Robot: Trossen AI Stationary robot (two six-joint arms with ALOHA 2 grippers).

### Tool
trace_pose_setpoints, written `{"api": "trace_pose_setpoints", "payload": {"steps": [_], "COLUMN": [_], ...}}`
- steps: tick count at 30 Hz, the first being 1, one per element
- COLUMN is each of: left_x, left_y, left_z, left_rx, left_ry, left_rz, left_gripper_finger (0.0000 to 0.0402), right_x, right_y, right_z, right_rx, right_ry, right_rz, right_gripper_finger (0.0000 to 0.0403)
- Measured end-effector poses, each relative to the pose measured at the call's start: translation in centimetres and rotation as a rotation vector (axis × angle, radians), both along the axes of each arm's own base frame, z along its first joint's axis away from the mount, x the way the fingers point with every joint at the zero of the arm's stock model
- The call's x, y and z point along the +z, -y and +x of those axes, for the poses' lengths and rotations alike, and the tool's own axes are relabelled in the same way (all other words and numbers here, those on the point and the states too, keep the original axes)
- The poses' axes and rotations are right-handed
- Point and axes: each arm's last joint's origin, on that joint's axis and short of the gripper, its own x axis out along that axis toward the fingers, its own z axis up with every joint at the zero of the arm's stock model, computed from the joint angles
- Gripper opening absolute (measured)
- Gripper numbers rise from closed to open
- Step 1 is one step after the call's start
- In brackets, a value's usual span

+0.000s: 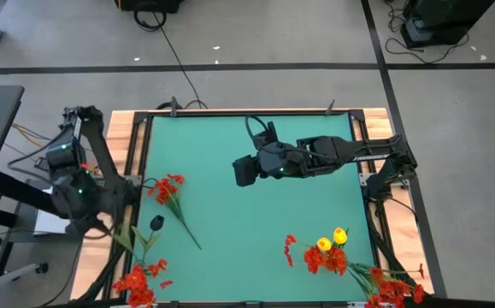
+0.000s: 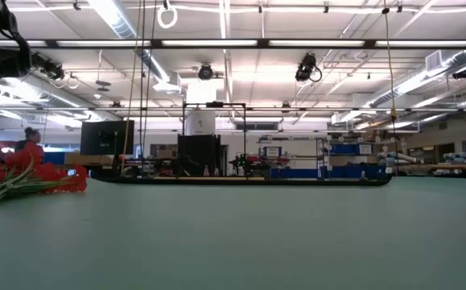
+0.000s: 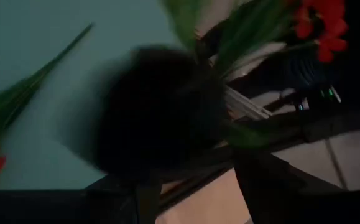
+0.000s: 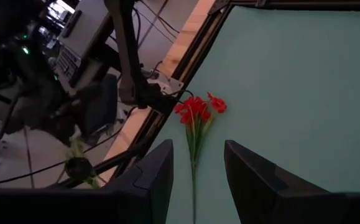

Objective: Sort flowers into vase by color
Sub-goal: Put the black flower into the transparent flower vase, then put the red flowers into the transparent flower vase

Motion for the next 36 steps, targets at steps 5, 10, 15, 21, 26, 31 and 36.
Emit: {"api": "trace_pose_setpoints", "payload": {"steps": [5,10,15,21,26,31,36], "left_x": [0.0,-0.2,-0.7,-0.1,1.7,3.8,5.5], "left_y": [-0.2,0.1,0.5,-0.5,-2.7,-3.3,-3.5], "left_z": [-0.1,-0.2,-0.8,-1.0,-1.6,-1.4,-0.8], "left_rx": [0.127,0.169,0.198,0.489,0.745,0.874,1.007], "left_ry": [-0.103,-0.263,-0.595,-0.730,-0.809,-0.766,-0.607], "left_rz": [-0.027,-0.044,-0.019,-0.045,-0.054,-0.198,-0.323], "left_gripper_finger": [0.0194,0.0192,0.0175,0.0142,0.0118,0.0106,0.0090], "right_x": [-0.1,-0.4,-0.8,-1.3,-1.8,-2.2,-2.5], "right_y": [0.0,0.0,0.3,1.0,1.8,2.6,3.3], "right_z": [-0.1,-0.2,-0.4,-0.9,-1.4,-1.7,-2.1], "right_rx": [0.012,0.064,0.147,0.216,0.281,0.392,0.437], "right_ry": [-0.022,-0.062,-0.122,-0.219,-0.323,-0.398,-0.470], "right_rz": [-0.003,0.013,0.013,-0.051,-0.115,-0.163,-0.218], "right_gripper_finger": [0.0151,0.0151,0.0151,0.0151,0.0151,0.0151,0.0151]}}
